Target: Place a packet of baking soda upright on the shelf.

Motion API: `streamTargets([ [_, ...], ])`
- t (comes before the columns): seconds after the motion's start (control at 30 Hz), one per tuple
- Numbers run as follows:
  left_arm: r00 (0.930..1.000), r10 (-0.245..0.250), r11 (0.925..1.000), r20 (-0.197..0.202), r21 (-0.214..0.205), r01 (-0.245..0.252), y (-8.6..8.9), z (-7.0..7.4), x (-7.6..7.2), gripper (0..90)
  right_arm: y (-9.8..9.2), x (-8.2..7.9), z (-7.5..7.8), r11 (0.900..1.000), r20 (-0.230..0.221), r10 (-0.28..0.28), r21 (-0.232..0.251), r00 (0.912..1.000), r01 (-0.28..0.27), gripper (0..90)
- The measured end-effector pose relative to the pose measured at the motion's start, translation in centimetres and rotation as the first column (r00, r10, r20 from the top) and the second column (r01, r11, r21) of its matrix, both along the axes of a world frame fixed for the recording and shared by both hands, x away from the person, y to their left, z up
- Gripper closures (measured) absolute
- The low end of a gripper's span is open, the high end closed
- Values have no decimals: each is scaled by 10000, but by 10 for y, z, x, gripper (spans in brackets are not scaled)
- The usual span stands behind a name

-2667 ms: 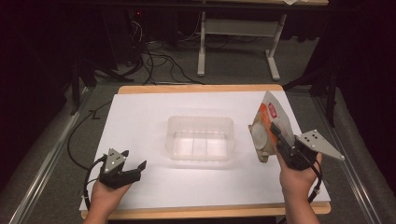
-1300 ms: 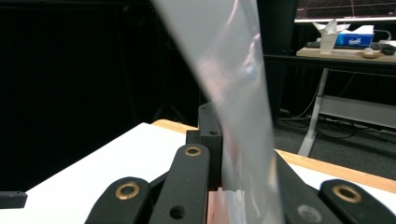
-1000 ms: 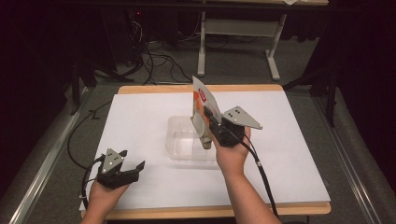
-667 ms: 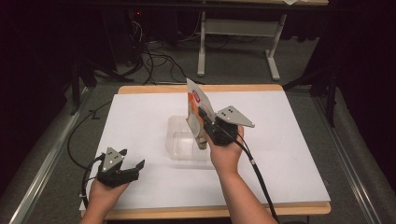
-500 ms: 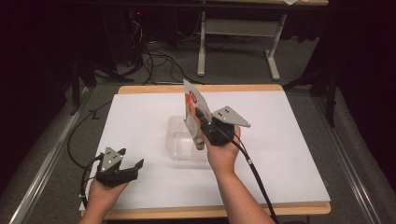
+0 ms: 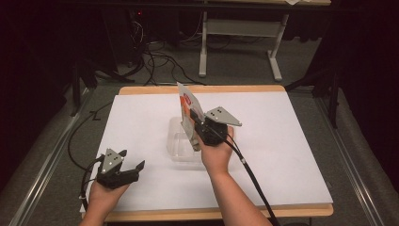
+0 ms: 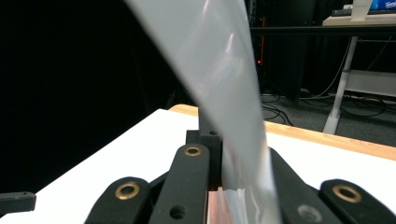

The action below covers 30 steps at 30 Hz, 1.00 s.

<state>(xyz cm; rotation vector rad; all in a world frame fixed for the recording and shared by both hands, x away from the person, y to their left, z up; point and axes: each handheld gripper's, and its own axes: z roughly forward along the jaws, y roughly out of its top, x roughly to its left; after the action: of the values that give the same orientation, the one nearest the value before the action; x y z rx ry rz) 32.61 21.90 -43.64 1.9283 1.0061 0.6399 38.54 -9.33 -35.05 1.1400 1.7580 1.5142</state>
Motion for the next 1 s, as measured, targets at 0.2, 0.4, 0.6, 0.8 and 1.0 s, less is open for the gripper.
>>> streamTargets([
  [0.2,10000,53,10000,62,-69,-53,3,1,0,232,2,4,-3,10000,-91,-92,-13,9999,92,900],
  [0.4,10000,37,10000,80,-55,-36,3,2,-1,232,3,6,-5,9997,-110,-234,-39,9997,233,900],
  [0.6,10000,-9,10000,57,-42,9,2,2,-1,232,4,11,-10,9996,-308,-286,41,9991,287,900],
  [0.8,10000,-25,10000,35,-65,26,2,1,-1,232,9,12,-12,9998,-348,-195,53,9992,197,900],
  [1.0,10000,-34,10000,72,-36,34,3,2,-1,232,14,15,-19,9998,-407,-154,-151,9991,148,900],
])
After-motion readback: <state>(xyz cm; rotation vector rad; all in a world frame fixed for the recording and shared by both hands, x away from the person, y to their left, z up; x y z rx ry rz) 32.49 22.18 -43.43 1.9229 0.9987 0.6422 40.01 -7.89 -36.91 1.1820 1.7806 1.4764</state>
